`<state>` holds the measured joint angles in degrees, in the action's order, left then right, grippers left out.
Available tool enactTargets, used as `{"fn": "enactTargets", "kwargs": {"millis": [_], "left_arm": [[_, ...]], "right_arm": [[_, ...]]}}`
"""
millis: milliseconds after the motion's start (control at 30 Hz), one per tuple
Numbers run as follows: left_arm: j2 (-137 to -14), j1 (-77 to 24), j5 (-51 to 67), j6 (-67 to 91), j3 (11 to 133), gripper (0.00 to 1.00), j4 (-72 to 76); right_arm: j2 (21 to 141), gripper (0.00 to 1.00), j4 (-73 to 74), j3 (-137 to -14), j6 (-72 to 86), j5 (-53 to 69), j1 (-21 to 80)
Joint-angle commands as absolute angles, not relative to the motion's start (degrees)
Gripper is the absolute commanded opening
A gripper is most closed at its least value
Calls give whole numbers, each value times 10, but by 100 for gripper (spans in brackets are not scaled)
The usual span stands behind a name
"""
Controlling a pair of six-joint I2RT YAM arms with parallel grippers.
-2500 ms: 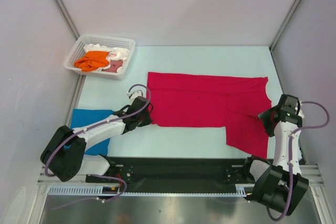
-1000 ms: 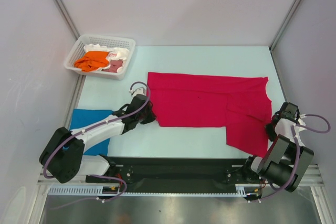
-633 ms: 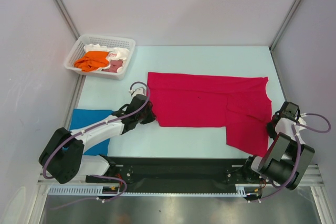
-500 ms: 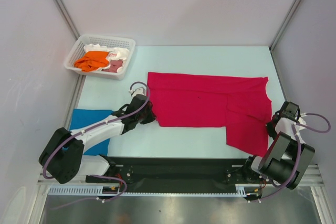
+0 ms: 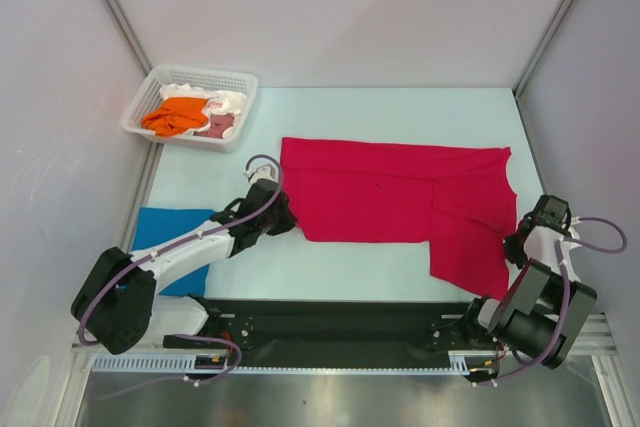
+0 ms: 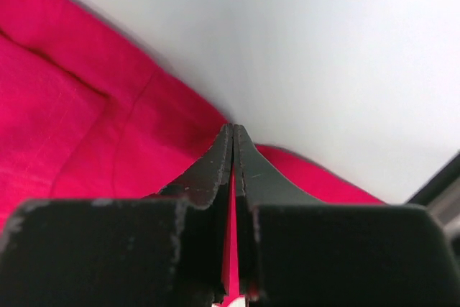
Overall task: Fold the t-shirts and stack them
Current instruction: Fold the tshirt
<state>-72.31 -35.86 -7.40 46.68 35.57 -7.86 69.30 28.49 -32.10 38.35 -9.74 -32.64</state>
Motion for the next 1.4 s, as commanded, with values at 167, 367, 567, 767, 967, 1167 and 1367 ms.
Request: {"fn": "enactTargets", "kwargs": {"millis": [167,367,567,767,967,1167,1367], "left_arm": [[-709,-355,-80,471,370,1,-73],[-706,-357,-81,470,367,0,-76],[-696,-356,-87,467,367,0,-78],[-678,-353,-108,465,372,0,-80],[-681,-330,-101,459,389,0,-81],[-686,-291,-87,452,415,0,-79],[-695,-266,-71,447,438,0,-74]], "right_arm": [[649,0,351,-361,369,-84,-328],[650,0,351,-363,374,-88,-332],[642,0,345,-374,368,-58,-335],[628,0,348,-416,357,-50,-335],[651,0,339,-461,366,-31,-335],[683,0,327,-483,375,-5,-335],[716,0,305,-495,373,19,-334]]}}
